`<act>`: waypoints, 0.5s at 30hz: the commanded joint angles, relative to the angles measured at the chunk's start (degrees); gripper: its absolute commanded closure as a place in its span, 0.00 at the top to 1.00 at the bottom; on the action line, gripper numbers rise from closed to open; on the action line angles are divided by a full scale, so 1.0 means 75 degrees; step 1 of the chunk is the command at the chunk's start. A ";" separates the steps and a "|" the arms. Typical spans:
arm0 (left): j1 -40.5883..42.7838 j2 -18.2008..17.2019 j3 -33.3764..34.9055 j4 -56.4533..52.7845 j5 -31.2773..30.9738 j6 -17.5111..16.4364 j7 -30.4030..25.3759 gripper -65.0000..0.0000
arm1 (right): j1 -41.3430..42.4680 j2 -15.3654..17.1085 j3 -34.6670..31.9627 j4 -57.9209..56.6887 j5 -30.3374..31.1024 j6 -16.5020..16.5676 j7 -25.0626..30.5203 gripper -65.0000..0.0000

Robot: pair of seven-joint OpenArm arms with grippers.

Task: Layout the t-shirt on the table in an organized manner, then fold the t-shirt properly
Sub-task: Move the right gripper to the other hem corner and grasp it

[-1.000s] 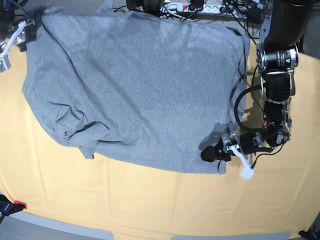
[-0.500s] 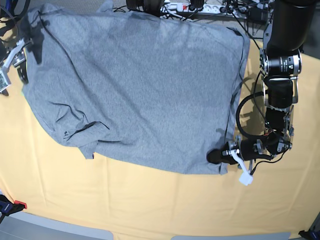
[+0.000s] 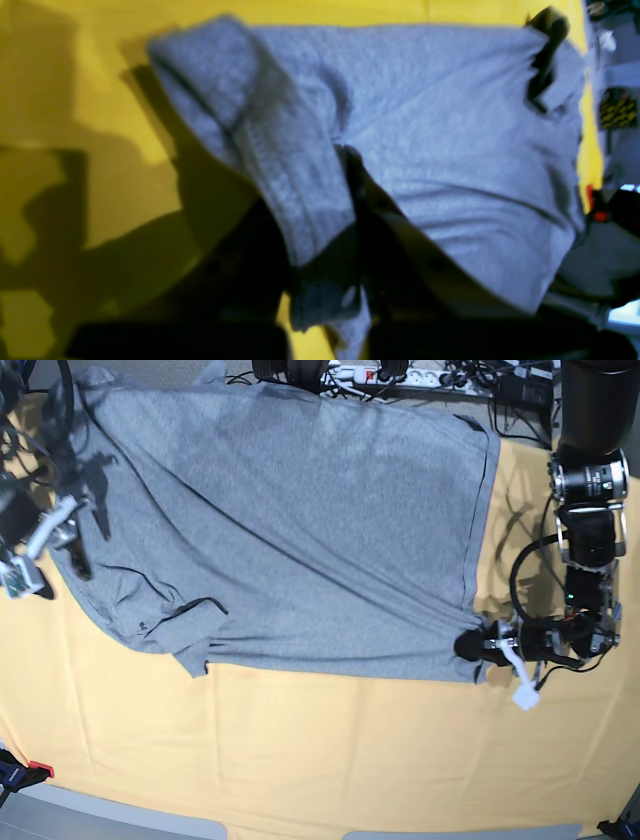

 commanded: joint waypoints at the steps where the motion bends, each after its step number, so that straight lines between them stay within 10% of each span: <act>1: -0.0248 -0.0233 -0.0035 0.0111 -0.0160 -0.0015 -0.0038 0.00 | 0.0361 0.0140 -0.0166 -0.0175 0.0114 -0.0026 0.0195 0.58; 15: -0.0163 -0.0533 -0.0035 0.0111 -0.0321 -0.0017 0.0125 0.00 | 0.4004 -0.0035 -0.2352 -0.4170 0.1084 0.1189 -0.0321 0.58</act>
